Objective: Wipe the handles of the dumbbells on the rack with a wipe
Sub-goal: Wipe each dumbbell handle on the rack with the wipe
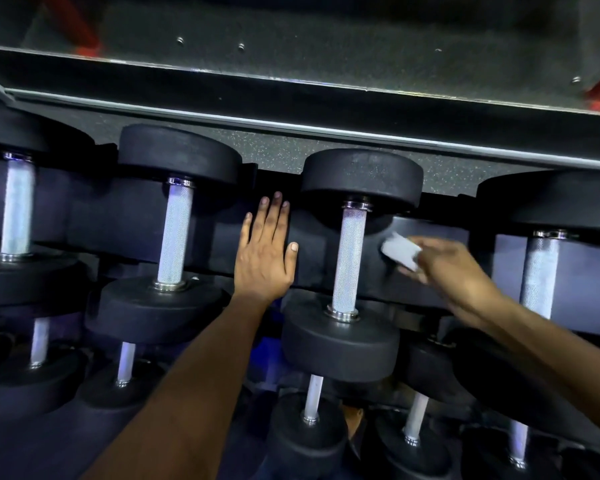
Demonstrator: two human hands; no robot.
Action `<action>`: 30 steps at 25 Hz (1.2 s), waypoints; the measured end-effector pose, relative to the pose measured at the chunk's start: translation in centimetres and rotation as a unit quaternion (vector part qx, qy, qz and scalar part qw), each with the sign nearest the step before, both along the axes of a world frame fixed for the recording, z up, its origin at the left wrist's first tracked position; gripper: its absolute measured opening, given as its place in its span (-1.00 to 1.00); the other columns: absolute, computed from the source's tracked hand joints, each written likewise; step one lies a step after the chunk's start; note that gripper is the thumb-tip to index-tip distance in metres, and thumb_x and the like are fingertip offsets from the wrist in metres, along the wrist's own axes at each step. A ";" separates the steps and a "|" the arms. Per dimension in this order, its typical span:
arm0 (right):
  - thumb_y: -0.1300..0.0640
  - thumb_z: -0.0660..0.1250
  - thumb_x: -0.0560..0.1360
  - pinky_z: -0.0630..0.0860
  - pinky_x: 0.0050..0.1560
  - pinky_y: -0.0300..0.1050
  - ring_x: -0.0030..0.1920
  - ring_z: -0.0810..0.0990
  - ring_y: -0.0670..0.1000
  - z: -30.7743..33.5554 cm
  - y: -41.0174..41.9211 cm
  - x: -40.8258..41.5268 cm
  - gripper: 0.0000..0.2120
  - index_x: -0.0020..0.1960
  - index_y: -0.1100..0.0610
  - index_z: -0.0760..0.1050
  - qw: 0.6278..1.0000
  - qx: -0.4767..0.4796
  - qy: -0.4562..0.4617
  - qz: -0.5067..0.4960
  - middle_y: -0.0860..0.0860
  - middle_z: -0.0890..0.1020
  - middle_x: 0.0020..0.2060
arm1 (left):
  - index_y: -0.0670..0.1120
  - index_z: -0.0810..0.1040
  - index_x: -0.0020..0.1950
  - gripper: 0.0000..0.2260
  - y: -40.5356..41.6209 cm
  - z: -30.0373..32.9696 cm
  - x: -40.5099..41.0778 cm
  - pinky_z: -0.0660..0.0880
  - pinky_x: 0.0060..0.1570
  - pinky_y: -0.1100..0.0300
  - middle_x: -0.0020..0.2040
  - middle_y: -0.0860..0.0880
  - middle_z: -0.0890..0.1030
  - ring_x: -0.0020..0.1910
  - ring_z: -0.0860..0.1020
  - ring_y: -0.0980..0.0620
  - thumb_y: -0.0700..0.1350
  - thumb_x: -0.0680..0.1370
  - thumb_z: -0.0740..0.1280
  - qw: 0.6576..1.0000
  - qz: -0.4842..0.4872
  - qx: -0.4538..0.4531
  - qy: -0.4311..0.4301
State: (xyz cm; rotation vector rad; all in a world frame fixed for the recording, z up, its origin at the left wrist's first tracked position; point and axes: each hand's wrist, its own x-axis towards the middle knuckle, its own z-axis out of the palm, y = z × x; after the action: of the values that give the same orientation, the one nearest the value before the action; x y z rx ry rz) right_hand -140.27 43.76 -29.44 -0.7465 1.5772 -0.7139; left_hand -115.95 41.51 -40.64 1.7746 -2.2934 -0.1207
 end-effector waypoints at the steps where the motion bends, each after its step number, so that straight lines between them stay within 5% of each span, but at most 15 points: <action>1: 0.47 0.03 0.52 0.50 0.13 -0.10 -0.09 0.56 0.05 0.6 -1.7 1.6 -0.69 -0.05 0.21 0.50 0.994 0.030 -0.078 -0.074 0.16 0.59 -0.04 | -0.22 0.15 0.54 -0.44 0.0 0.0 0.0 -0.02 0.50 -0.04 0.56 -0.16 0.14 0.56 0.06 -0.10 0.00 0.59 0.04 1.000 0.000 0.000 0.000; 4: 0.41 0.09 0.50 0.48 0.07 -0.02 -0.02 0.49 0.06 2.8 -3.1 8.7 -0.78 0.06 0.23 0.42 0.986 0.027 -0.088 -0.140 0.12 0.50 -0.02 | -0.23 0.16 0.54 -0.43 0.0 0.0 0.1 -0.02 0.50 -0.03 0.56 -0.16 0.15 0.55 0.07 -0.10 0.00 0.57 0.06 1.000 0.000 -0.001 0.003; 7: 0.15 0.31 0.37 0.29 0.37 0.03 0.40 0.27 0.07 1.7 -2.7 11.8 -0.31 0.43 0.30 0.16 0.996 0.062 0.031 -0.061 0.13 0.25 0.42 | -0.23 0.17 0.54 -0.41 -0.1 0.1 0.1 -0.02 0.50 -0.03 0.56 -0.16 0.15 0.55 0.07 -0.10 0.01 0.55 0.08 1.000 -0.001 0.003 -0.005; 8: 0.08 0.33 0.29 0.39 0.25 -0.02 0.28 0.40 0.08 1.1 -3.4 11.4 -0.31 0.36 0.30 0.28 0.993 0.078 0.055 -0.075 0.16 0.36 0.36 | -0.23 0.17 0.54 -0.42 0.0 0.1 0.0 -0.01 0.50 -0.04 0.56 -0.16 0.15 0.55 0.07 -0.10 0.01 0.56 0.06 1.000 0.001 0.002 0.002; 10: 0.12 0.32 0.28 0.44 -0.10 -0.12 -0.13 0.51 0.05 1.1 -4.3 10.8 -0.65 0.03 0.24 0.49 0.986 0.085 0.037 -0.137 0.15 0.57 -0.03 | -0.23 0.18 0.54 -0.43 0.0 0.1 0.1 0.00 0.50 -0.04 0.56 -0.16 0.16 0.55 0.07 -0.09 0.01 0.57 0.05 1.000 0.003 0.003 0.008; 11: 0.12 0.32 0.28 0.46 -0.10 -0.11 -0.13 0.51 0.06 1.2 -4.3 10.9 -0.64 0.03 0.24 0.49 0.986 0.074 0.021 -0.148 0.16 0.57 -0.04 | -0.23 0.18 0.54 -0.43 0.0 0.1 0.1 0.00 0.50 -0.04 0.56 -0.16 0.15 0.55 0.07 -0.09 0.01 0.57 0.05 1.000 0.001 0.003 0.006; 14: 0.05 0.41 0.31 0.31 0.36 0.03 0.36 0.31 0.18 1.1 -3.4 12.2 -0.18 0.42 0.37 0.15 0.990 0.085 0.061 -0.092 0.21 0.27 0.38 | -0.23 0.17 0.54 -0.41 -0.1 0.0 0.1 0.02 0.50 -0.05 0.57 -0.15 0.13 0.56 0.06 -0.08 0.01 0.56 0.08 1.000 -0.002 0.003 -0.003; 18: 0.36 0.35 0.41 0.51 0.01 -0.08 -0.13 0.54 0.07 1.2 -4.2 8.9 -0.93 -0.13 0.25 0.50 0.977 0.065 -0.110 -0.171 0.10 0.58 -0.22 | -0.23 0.18 0.54 -0.42 0.1 0.1 0.0 -0.01 0.50 -0.03 0.56 -0.15 0.15 0.56 0.07 -0.09 0.00 0.57 0.06 1.000 0.002 0.002 0.006; 20: 0.32 0.38 0.38 0.49 0.13 0.03 0.02 0.55 0.12 1.7 -3.4 9.6 -0.79 -0.01 0.22 0.47 0.987 0.049 -0.058 -0.143 0.16 0.58 -0.02 | -0.22 0.16 0.54 -0.42 -0.1 0.0 0.0 -0.02 0.50 -0.02 0.56 -0.16 0.15 0.55 0.07 -0.09 0.01 0.57 0.07 1.000 -0.001 -0.002 -0.001; 22: 0.22 0.40 0.38 0.20 0.44 0.03 0.44 0.21 0.15 1.8 -2.2 12.1 -0.32 0.41 0.28 0.18 0.995 0.056 0.081 -0.036 0.20 0.20 0.45 | -0.21 0.11 0.55 -0.39 -0.2 -0.2 0.2 -0.01 0.49 -0.02 0.56 -0.15 0.14 0.55 0.08 -0.09 0.02 0.55 0.11 1.000 0.002 -0.007 -0.024; 23: 0.18 0.40 0.39 0.08 0.49 0.00 0.50 0.05 0.15 1.5 -2.2 12.8 -0.17 0.48 0.31 0.00 0.991 0.061 0.109 -0.038 0.21 0.04 0.50 | -0.21 0.10 0.55 -0.38 -0.1 -0.2 0.2 0.00 0.49 -0.03 0.57 -0.15 0.14 0.55 0.08 -0.09 0.02 0.54 0.12 1.000 0.000 -0.005 -0.027; 25: 0.16 0.44 0.31 0.30 0.36 -0.01 0.35 0.32 0.18 1.0 -3.9 11.8 -0.26 0.38 0.36 0.20 0.988 0.049 0.112 -0.096 0.23 0.32 0.35 | -0.22 0.13 0.55 -0.40 0.1 -0.1 0.1 0.01 0.50 -0.05 0.57 -0.15 0.14 0.55 0.07 -0.09 0.01 0.56 0.10 1.000 0.000 -0.003 -0.006; 27: 0.22 0.44 0.26 0.50 -0.02 -0.09 -0.09 0.54 0.09 1.4 -4.5 11.0 -0.66 -0.01 0.28 0.47 0.983 0.060 0.024 -0.172 0.17 0.58 -0.08 | -0.22 0.16 0.54 -0.42 0.0 -0.1 0.1 0.02 0.50 -0.06 0.56 -0.15 0.14 0.56 0.06 -0.08 0.01 0.57 0.06 1.000 0.002 0.000 0.004; 28: 0.20 0.44 0.22 0.50 -0.06 -0.10 -0.13 0.54 0.08 1.4 -4.4 11.0 -0.65 -0.04 0.28 0.48 0.982 0.052 0.007 -0.181 0.16 0.59 -0.12 | -0.22 0.16 0.54 -0.42 0.0 0.0 0.1 0.01 0.50 -0.05 0.57 -0.15 0.14 0.56 0.06 -0.08 0.01 0.57 0.05 1.000 0.001 0.002 0.004; 30: 0.09 0.47 0.15 0.45 0.23 0.01 0.17 0.50 0.13 1.3 -3.7 12.0 -0.24 0.27 0.33 0.35 0.988 0.037 0.055 -0.139 0.19 0.50 0.20 | -0.23 0.16 0.55 -0.42 -0.1 -0.1 0.1 -0.02 0.50 -0.02 0.57 -0.15 0.14 0.56 0.06 -0.08 0.01 0.57 0.05 1.000 0.000 0.000 0.000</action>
State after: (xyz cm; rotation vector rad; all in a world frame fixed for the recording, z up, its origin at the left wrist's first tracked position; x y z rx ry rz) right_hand -128.23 40.04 -28.10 -0.5236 1.8204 -0.8221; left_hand -115.87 41.46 -40.70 1.7737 -2.2934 -0.1213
